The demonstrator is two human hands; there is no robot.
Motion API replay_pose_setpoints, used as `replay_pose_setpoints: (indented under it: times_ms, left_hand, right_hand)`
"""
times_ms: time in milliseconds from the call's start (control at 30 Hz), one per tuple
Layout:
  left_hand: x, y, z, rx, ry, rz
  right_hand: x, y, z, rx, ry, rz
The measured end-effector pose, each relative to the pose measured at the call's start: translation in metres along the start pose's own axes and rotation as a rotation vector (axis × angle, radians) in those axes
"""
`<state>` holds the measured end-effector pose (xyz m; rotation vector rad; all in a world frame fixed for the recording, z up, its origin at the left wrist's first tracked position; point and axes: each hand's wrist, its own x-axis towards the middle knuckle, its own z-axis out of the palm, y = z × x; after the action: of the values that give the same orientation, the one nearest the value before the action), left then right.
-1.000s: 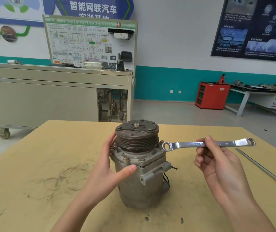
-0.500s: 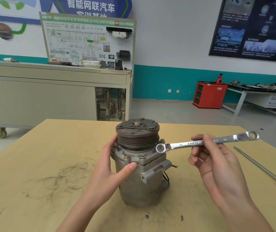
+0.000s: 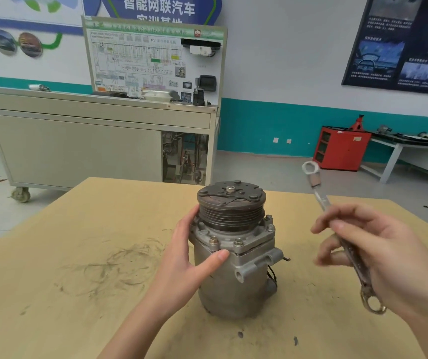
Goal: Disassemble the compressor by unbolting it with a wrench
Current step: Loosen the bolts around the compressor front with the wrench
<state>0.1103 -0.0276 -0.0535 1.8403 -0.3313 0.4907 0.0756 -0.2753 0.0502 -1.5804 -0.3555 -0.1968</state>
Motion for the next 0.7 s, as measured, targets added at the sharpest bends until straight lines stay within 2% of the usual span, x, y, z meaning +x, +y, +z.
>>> replay_pose_setpoints:
  times_ms: [33,100,167,300,333,400,500,533,700]
  left_hand:
    - [0.0,0.0,0.0,0.001,-0.001,-0.001]
    - [-0.001,0.0,0.0,-0.001,0.0,-0.003]
    - [-0.001,0.0,0.001,0.003,0.003,-0.001]
    - [0.0,0.0,0.001,-0.002,0.005,-0.003]
    - [0.0,0.0,0.001,-0.004,0.004,-0.003]
    - [0.0,0.0,0.001,-0.005,0.005,0.001]
    - [0.0,-0.001,0.001,0.007,0.008,0.015]
    - [0.0,-0.001,0.001,0.011,0.01,0.018]
    - [-0.001,-0.001,0.001,0.021,0.016,0.018]
  right_hand:
    - [-0.001,0.001,-0.003,0.064,0.038,-0.014]
    - [-0.004,0.001,-0.006,0.027,0.052,-0.042]
    - [-0.008,0.001,-0.002,-0.107,-0.011,-0.059]
    - [-0.011,0.005,0.007,-0.569,-0.131,-0.147]
    - [-0.011,0.006,0.008,-0.599,-0.142,-0.146]
    - [-0.012,0.005,0.013,-0.463,-0.155,-0.106]
    - [-0.011,0.001,0.016,0.133,-0.131,0.044]
    - [-0.013,0.0,0.015,0.266,-0.128,0.051]
    - [-0.018,0.004,0.023,0.51,-0.092,-0.099]
